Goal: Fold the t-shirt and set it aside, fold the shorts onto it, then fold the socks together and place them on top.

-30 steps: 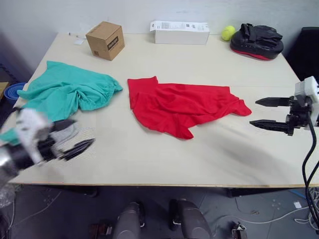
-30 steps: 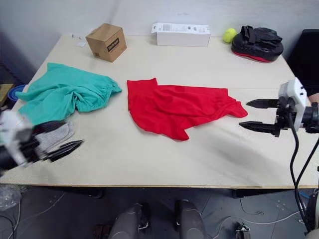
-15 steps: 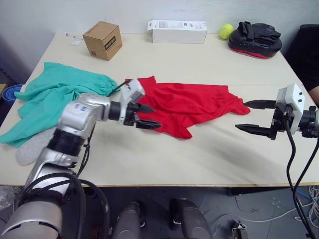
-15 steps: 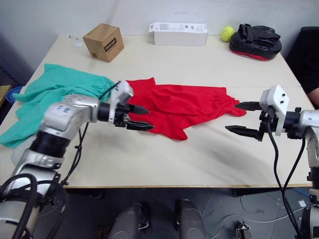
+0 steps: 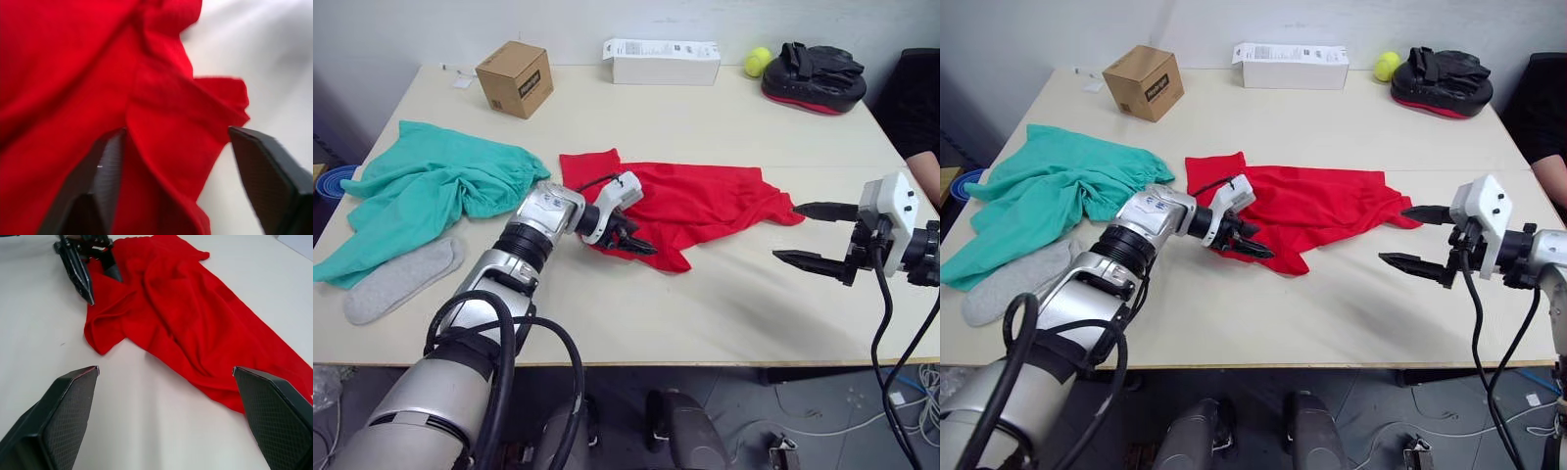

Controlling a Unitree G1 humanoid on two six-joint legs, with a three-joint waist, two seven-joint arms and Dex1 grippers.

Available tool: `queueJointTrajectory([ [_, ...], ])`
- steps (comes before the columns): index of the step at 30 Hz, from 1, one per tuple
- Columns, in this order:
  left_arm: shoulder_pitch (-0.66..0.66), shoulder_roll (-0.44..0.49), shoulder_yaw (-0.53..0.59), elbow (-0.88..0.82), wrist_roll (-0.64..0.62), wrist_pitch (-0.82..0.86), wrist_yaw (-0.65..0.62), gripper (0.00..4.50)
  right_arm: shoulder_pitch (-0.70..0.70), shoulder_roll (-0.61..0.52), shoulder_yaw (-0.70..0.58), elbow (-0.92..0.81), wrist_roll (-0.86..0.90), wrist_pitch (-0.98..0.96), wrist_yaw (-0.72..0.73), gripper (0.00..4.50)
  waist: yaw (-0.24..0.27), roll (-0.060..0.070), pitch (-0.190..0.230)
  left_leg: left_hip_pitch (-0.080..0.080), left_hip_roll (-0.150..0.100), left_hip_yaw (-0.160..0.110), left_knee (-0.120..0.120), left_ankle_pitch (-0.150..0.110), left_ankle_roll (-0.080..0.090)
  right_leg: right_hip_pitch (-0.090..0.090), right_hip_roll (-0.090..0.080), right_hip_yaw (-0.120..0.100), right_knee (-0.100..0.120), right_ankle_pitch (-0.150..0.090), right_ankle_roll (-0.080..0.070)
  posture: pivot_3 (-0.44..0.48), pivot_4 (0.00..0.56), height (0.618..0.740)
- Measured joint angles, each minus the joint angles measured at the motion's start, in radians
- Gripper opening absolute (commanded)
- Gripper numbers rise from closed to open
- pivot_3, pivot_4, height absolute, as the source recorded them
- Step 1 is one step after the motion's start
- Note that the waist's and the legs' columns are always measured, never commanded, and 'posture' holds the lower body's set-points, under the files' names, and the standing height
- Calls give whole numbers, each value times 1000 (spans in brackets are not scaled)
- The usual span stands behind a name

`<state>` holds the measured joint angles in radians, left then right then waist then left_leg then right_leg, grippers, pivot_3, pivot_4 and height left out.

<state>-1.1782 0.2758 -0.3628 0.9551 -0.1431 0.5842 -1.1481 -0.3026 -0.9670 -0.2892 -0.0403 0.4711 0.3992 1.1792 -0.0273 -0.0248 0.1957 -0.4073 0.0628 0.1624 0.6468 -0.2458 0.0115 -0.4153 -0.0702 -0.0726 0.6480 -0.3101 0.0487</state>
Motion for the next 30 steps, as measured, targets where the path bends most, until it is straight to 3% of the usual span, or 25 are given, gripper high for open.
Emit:
queueJointTrajectory([
  [7, 18, 5, 8, -61, 6, 15, -142, 45, -35, -7, 13, 55, -65, -34, -44, 4500, 0, 0, 0, -1, 0, 0, 0, 0, 0, 0, -1, 0, 0, 0, 0, 0, 150, 740],
  [15, 236, 186, -46, -459, 13, -60, -352, 45, -108, -18, 127, 195, -179, -182, 6, 4500, -5, 0, 0, 1, 1, 1, 0, 0, -2, -2, 0, 2, 5, -1, -2, 0, 150, 740],
  [19, 331, 283, -69, -615, 42, -149, -352, 45, -180, -18, 203, 293, -251, -293, 49, 4500, -3, 0, 0, 1, 1, 1, 1, 0, -2, -2, 0, 2, 6, -2, -2, 0, 150, 740],
  [25, 411, 355, -88, -729, 56, -224, -353, 45, -292, -9, 292, 442, -347, -476, 88, 4500, -2, 0, 0, 1, 1, 1, 1, 0, -2, -2, -1, 2, 6, -2, -3, 0, 150, 740],
  [30, 452, 427, -91, -791, 49, -242, -354, 45, -388, 40, 349, 554, -379, -498, 123, 4500, -7, 0, 0, 1, 1, 1, 2, 0, -2, -2, -1, 2, 7, -2, -3, 0, 150, 740],
])
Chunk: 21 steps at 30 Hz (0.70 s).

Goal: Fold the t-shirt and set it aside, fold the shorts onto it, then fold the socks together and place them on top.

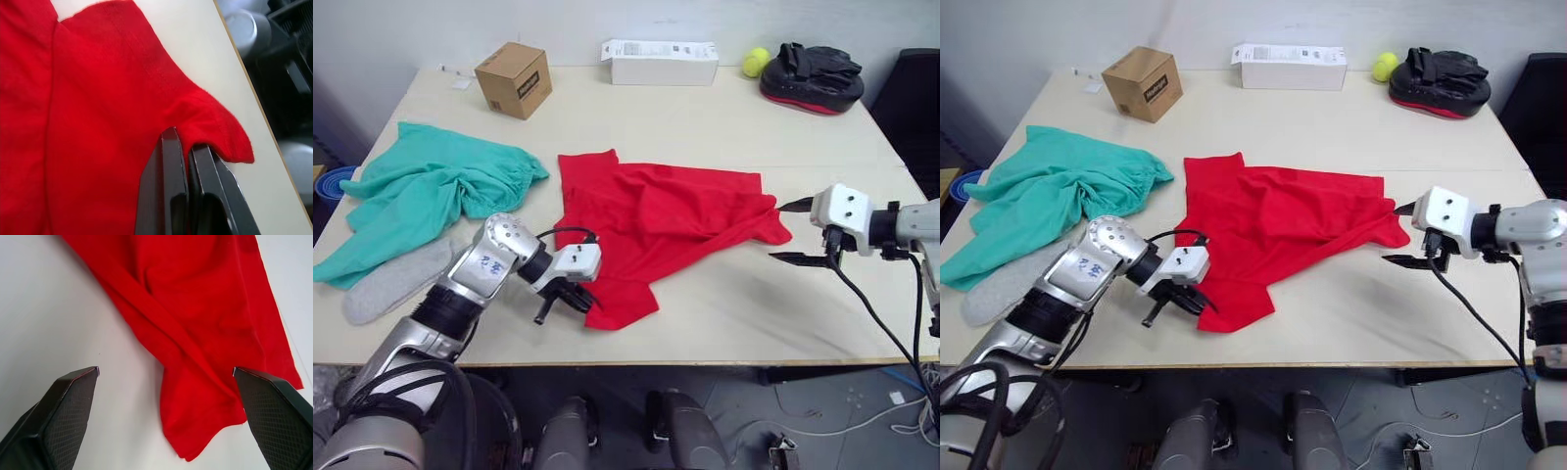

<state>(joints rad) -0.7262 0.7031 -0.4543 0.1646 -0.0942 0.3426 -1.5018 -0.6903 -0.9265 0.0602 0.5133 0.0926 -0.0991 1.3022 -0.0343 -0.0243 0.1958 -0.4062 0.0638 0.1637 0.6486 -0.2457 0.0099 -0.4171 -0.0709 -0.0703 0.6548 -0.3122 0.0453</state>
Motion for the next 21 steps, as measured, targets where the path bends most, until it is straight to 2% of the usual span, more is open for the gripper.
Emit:
queueJointTrajectory([
  [5, 24, 46, -11, -25, -1, -32, 0, 45, -146, 55, 36, 118, -16, 224, 8, 4500, -1, 0, 0, 0, 0, 0, 0, 0, 0, -1, -1, 0, 2, -1, -2, 0, 150, 740],
  [9, 41, 93, -17, -49, -23, -38, 0, 45, -208, 75, 51, 232, -36, 373, 8, 4500, 1, 0, 0, 0, 0, 0, 0, 0, 0, -1, -1, 0, 2, -2, -4, 0, 150, 740],
  [16, 47, 91, -18, -74, -33, -33, 0, 45, -284, 124, 50, 373, -55, 518, -64, 4500, 0, 0, 0, 0, 0, 0, 0, 0, 0, -2, -1, 0, 4, -2, -4, 0, 150, 740],
  [20, 47, 81, -18, -74, -37, -21, 0, 0, -286, 143, 50, 401, -64, 548, -76, 3575, 0, 0, 0, -1, 0, 0, 0, 0, 0, -2, -1, 0, 4, -2, -4, 0, 150, 740],
  [21, 45, 78, -18, -74, -38, -19, 0, 0, -286, 150, 50, 403, -64, 559, -79, 3575, -1, 0, 0, -1, 0, 0, 0, 0, 0, -2, -1, 0, 4, -2, -4, 0, 150, 740],
])
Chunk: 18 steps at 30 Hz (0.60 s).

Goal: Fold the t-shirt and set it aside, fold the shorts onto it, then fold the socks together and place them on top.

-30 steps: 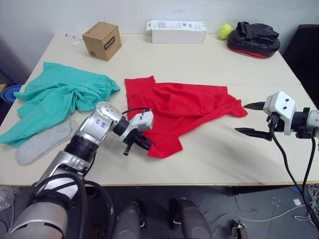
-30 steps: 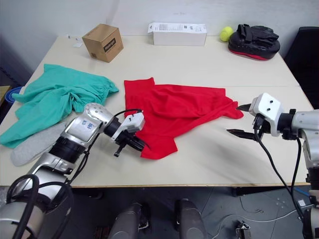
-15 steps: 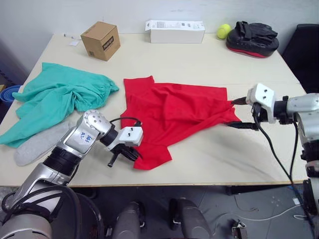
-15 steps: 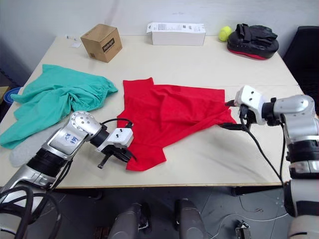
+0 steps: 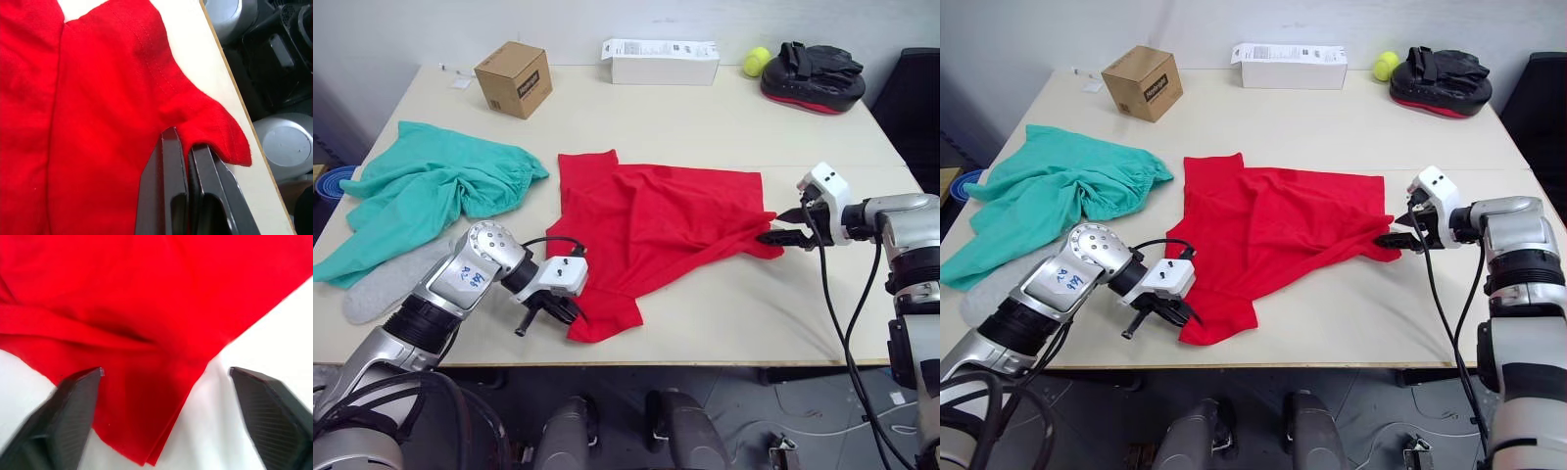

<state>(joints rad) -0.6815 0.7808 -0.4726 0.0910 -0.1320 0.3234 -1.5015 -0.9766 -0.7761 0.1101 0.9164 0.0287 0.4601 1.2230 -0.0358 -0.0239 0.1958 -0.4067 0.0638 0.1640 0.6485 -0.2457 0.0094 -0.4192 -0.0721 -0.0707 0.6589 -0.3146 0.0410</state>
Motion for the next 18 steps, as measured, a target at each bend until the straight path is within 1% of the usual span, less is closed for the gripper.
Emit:
queueJointTrajectory([
  [3, -1, -4, 0, 0, -1, 3, 0, 0, -1, 5, -1, 4, 1, 18, -8, 3575, -1, 0, 0, 0, 0, 0, 0, 0, 0, 0, 0, 0, 1, 0, 0, 0, 150, 740],
  [4, -1, -4, 0, 0, -1, 3, 0, 0, -2, 5, -1, 3, 1, 21, -8, 3426, -1, 0, 0, 0, 0, 0, 0, 0, 0, 0, 0, 0, 1, 0, 0, 0, 150, 740],
  [6, -1, -4, 0, 0, -1, 3, 0, 0, -2, 7, -4, 3, 4, 29, -8, 2969, -1, 0, 0, 0, 0, 0, 0, 0, 0, 0, 0, 0, 1, 0, 0, 0, 150, 740],
  [10, -1, -7, 0, 0, -1, 2, 0, 0, -2, 32, -30, 4, 16, 43, -25, 1572, -1, 0, 0, 0, 0, 0, 0, 0, 0, 0, 0, 0, 1, 0, 0, 0, 150, 740],
  [11, -1, -10, 0, 0, -1, 2, 0, 0, -2, 39, -36, 5, 21, 43, -33, 1325, -1, 0, 0, 0, 0, 0, 0, 0, -1, 0, 0, 0, 1, 0, 0, 0, 150, 740],
  [13, -1, -15, 0, 0, -2, 2, 0, 0, -2, 46, -42, 11, 28, 43, -47, 552, 0, 0, 0, 0, 0, 0, 0, 0, -1, 0, 0, 0, 1, 0, 0, 0, 150, 740],
  [14, -1, -15, 0, 0, -2, 2, 0, 0, -1, 46, -43, 12, 30, 43, -50, 268, 0, 0, 0, 0, 0, 0, 0, 0, -1, 0, 0, 0, 1, 0, 0, 0, 150, 740],
  [15, -1, -15, 1, 0, -2, 2, 0, 0, -1, 46, -45, 12, 32, 44, -50, 35, 0, 0, 0, 0, 0, 0, 0, 0, 0, 0, 0, 0, 1, 0, 0, 0, 150, 740],
  [18, 0, -14, 2, 0, -4, 2, 0, 0, 3, 46, -51, 7, 43, 43, -39, 35, 1, 0, 0, 0, 0, 0, 0, 0, 0, 0, 0, 0, 1, 0, 0, 0, 150, 740],
])
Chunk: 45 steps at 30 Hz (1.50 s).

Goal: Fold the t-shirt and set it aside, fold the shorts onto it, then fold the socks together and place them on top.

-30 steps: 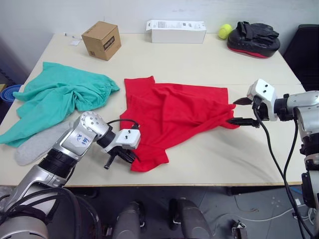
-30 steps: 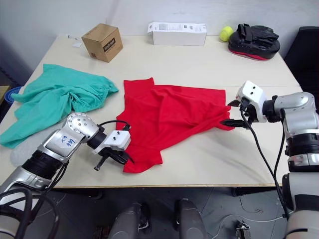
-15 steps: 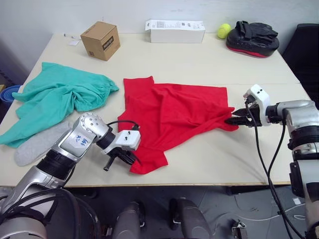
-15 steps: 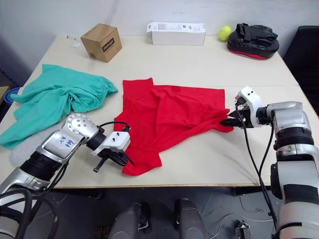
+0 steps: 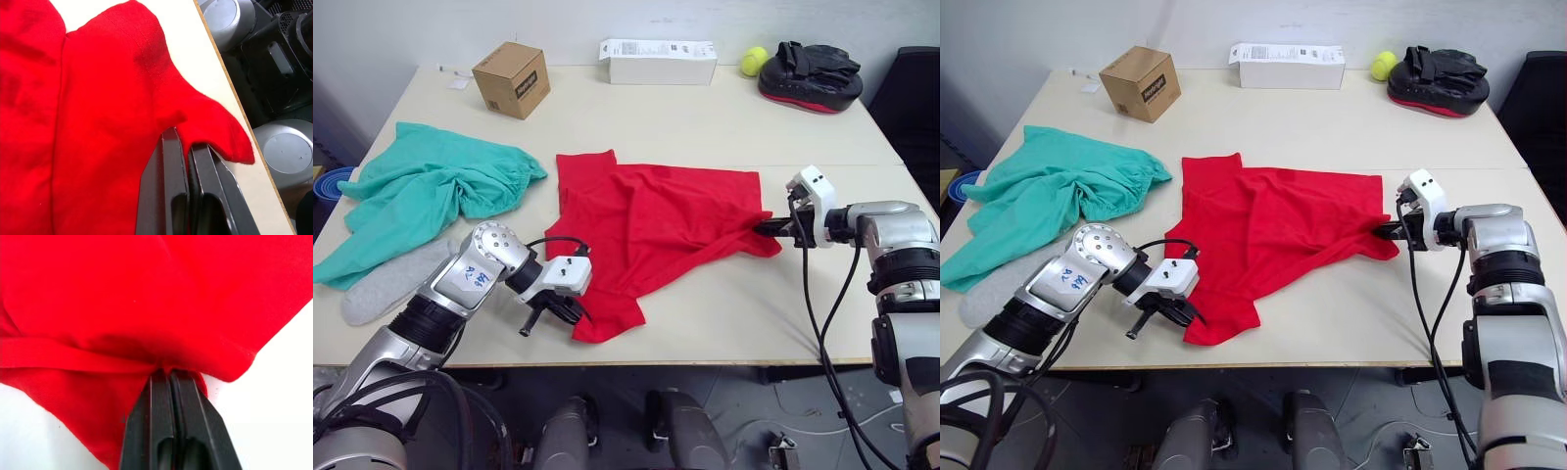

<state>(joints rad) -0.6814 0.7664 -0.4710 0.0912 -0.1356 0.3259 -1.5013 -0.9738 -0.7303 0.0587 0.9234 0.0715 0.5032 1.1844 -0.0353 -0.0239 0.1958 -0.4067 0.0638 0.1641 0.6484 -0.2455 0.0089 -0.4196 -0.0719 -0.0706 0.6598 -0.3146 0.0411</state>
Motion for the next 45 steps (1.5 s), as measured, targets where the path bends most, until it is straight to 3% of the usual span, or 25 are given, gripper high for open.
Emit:
queueJointTrajectory([
  [5, 34, 22, 16, -5, -21, 3, 0, 0, 76, -46, -10, -124, 53, -11, 132, 35, 1, 0, 0, 0, 0, 0, -1, 0, 0, 0, 0, 0, 0, 0, 0, 0, 150, 740],
  [11, 140, 129, 84, -98, -90, 41, 0, 0, 362, -198, -75, -528, 181, -135, 348, 35, 6, 0, 0, 0, 0, -1, -1, -1, 0, 0, 0, 0, 0, -1, 2, 0, 150, 740],
  [20, 403, 352, 236, -255, -202, 56, 0, 0, 964, -319, -237, -965, 315, -353, 377, 35, 8, 0, 0, 3, 0, -3, -2, -5, 3, 3, 0, -1, -2, -3, -1, 0, 150, 740],
  [28, 558, 391, 348, -292, -267, 72, 3, 0, 1239, -293, -351, -1130, 370, -427, 366, 35, 8, 0, 0, 4, 1, -6, -3, -9, 2, 6, 0, -4, -5, -4, -3, 0, 150, 740],
  [34, 670, 442, 464, -384, -374, 167, 1, 0, 1300, -303, -394, -1162, 422, -380, 361, 35, 8, 0, 0, 4, 1, -7, -2, -11, 1, 6, -1, -5, -6, -5, -5, 0, 150, 740],
  [37, 682, 468, 530, -409, -449, 230, 1, 0, 1292, -321, -421, -1173, 477, -286, 352, 35, 8, 0, 0, 4, 1, -7, -2, -11, 1, 7, -2, -5, -6, -10, -13, 0, 150, 740],
  [39, 621, 453, 533, -401, -489, 286, 6, 0, 1257, -329, -421, -1174, 529, -193, 332, 35, 9, 0, 0, 4, 1, -8, -2, -11, 1, 7, -2, -5, -6, -10, -14, 0, 150, 740],
  [42, 429, 371, 521, -326, -537, 418, 75, 0, 1150, -349, -416, -1164, 620, -20, 285, 35, 13, 0, 0, 4, 0, -8, -1, -10, 2, 8, -2, -5, -6, -10, -13, 0, 150, 740],
  [45, 277, 289, 499, -225, -544, 534, 170, 0, 1028, -358, -403, -1126, 676, 126, 233, 35, 13, 0, 0, 3, 0, -8, -2, -8, 7, 8, -2, -5, -6, -4, -3, 0, 150, 740],
])
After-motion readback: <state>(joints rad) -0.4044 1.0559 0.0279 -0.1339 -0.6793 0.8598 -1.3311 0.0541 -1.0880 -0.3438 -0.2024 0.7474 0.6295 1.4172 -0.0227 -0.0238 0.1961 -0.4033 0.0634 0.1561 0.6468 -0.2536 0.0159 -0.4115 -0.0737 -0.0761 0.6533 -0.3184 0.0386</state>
